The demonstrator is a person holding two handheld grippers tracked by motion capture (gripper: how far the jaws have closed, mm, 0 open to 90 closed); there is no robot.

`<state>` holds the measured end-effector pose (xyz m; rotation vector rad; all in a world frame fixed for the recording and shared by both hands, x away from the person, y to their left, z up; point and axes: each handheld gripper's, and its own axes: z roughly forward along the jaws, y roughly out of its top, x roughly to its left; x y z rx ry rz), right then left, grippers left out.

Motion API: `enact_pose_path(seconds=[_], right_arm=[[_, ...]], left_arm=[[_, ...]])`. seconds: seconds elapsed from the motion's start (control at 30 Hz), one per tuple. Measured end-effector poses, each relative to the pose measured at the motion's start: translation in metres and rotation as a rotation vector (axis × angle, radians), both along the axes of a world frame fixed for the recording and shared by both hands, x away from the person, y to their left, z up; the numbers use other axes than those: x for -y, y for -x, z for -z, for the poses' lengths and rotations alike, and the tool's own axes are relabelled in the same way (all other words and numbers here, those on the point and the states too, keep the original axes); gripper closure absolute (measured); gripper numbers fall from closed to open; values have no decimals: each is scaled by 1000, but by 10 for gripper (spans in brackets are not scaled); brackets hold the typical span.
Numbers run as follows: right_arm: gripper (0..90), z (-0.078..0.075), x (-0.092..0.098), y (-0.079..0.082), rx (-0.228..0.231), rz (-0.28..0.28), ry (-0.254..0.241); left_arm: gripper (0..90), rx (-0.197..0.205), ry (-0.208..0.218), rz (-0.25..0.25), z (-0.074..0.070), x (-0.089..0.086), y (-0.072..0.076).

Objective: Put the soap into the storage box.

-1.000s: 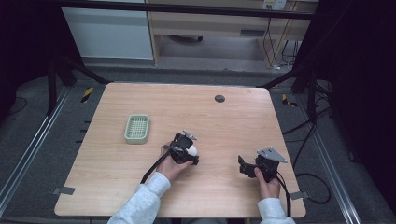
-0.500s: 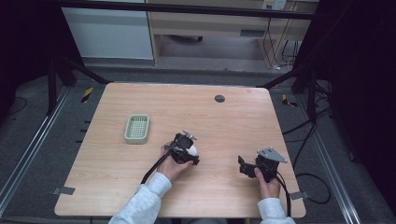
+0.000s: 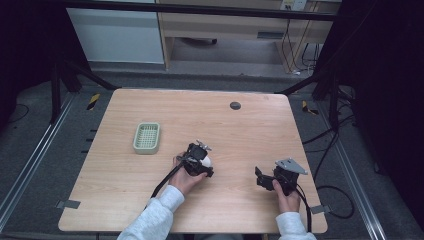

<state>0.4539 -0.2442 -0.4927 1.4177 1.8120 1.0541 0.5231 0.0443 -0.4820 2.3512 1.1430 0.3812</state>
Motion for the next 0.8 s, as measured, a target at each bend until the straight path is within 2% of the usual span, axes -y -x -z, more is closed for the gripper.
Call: enact_pose_path(seconds=[0.13, 0.33, 0.8], right_arm=[[31, 0, 0, 0, 0, 1, 0], [31, 0, 0, 0, 0, 0, 3], [31, 0, 0, 0, 9, 0, 3]], left_arm=[[243, 2, -14, 0, -1, 0, 1], [243, 11, 3, -1, -7, -4, 1], [243, 49, 53, -2, -37, -27, 12]])
